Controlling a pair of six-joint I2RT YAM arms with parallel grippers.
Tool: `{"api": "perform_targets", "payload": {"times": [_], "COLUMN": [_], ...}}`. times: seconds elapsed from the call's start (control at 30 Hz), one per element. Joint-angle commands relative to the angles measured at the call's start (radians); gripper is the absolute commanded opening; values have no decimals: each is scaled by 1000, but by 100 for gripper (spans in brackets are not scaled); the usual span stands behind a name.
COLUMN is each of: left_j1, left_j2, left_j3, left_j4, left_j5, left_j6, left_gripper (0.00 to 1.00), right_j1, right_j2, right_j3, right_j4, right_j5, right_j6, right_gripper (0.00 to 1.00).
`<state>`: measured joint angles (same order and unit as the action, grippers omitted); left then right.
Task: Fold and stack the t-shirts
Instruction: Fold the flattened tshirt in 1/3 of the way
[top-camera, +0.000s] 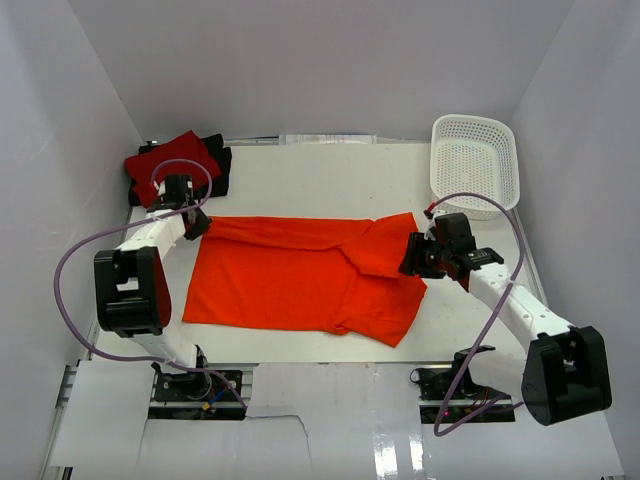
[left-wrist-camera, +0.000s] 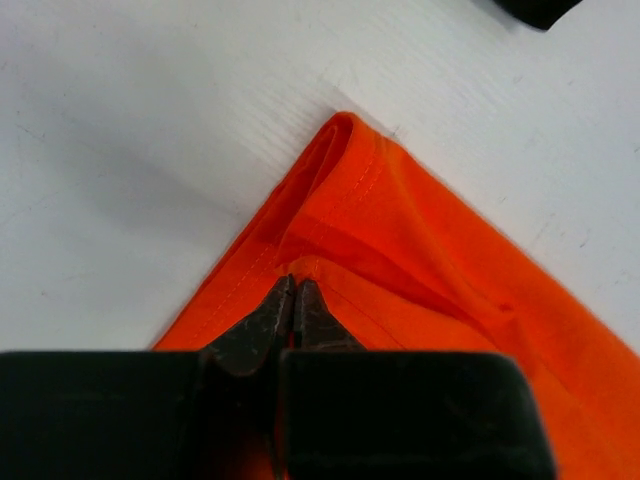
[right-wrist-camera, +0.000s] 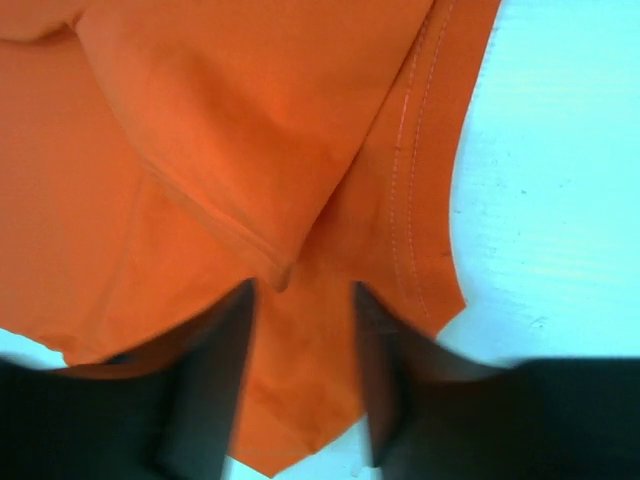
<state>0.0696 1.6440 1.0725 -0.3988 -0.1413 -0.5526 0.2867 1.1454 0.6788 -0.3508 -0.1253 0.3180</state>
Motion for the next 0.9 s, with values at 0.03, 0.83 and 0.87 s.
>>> {"api": "perform_targets", "payload": {"times": [0.03,0.83,0.87], "left_j1": [2,9,7], "left_j2": [0,103,123], "left_j3": [-11,227,239], "left_j4": [-43,63,57], "left_j5": [0,55,65], "left_j6": [-26,49,54], "left_gripper": [28,50,49], "right_j1": [5,3,3], "right_j2": [1,453,473], "right_j3": [56,433,465], "right_j4": [-56,53,55], "right_j5": [27,107,107], "right_j6": [4,-11,-11], "right_gripper": [69,67,66]}}
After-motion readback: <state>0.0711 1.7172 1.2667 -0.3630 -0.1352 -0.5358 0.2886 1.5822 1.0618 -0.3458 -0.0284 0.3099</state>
